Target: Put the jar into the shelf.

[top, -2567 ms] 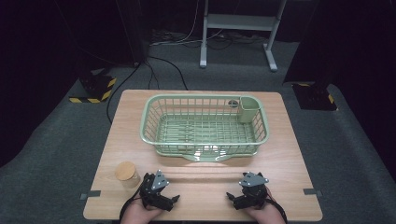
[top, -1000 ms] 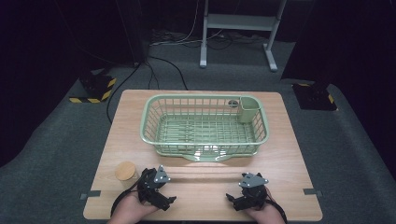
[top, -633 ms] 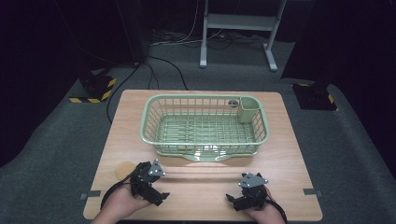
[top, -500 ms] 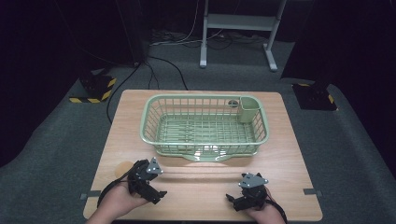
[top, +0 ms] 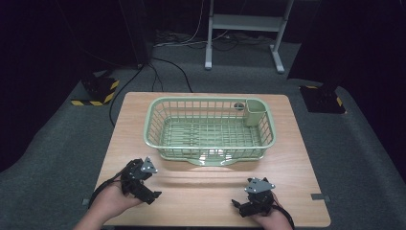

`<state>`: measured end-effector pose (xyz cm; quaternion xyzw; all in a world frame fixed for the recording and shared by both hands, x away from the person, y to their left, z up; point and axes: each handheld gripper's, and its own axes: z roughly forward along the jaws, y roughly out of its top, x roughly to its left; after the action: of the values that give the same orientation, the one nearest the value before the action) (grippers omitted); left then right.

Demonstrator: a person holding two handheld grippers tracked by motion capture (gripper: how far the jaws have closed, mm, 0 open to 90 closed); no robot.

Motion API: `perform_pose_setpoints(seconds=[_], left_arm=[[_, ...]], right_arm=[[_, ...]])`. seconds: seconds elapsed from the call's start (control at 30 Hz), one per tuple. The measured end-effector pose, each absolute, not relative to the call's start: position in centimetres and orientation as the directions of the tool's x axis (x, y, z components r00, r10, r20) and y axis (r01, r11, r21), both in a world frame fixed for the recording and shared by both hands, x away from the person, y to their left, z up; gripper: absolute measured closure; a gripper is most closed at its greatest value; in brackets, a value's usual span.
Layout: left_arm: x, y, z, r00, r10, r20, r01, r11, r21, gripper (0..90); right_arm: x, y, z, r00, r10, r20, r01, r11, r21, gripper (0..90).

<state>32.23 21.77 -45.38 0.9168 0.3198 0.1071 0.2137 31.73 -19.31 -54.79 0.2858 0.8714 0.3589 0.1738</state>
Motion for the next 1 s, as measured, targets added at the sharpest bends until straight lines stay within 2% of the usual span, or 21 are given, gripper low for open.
perform_pose_setpoints(seconds=[0.53,1.0], left_arm=[[33.6,24.5,-44.2,0.738,0.669,0.088,0.564,-0.683,0.465,3.7],[33.8,26.2,-44.5,0.715,0.693,0.094,0.601,-0.677,0.424,3.5]], right_arm=[[31.7,-19.3,-54.8,-0.777,0.622,-0.097,0.373,0.580,0.724,0.2],[31.7,-19.3,-54.8,-0.778,0.621,-0.097,0.372,0.580,0.724,0.2]])
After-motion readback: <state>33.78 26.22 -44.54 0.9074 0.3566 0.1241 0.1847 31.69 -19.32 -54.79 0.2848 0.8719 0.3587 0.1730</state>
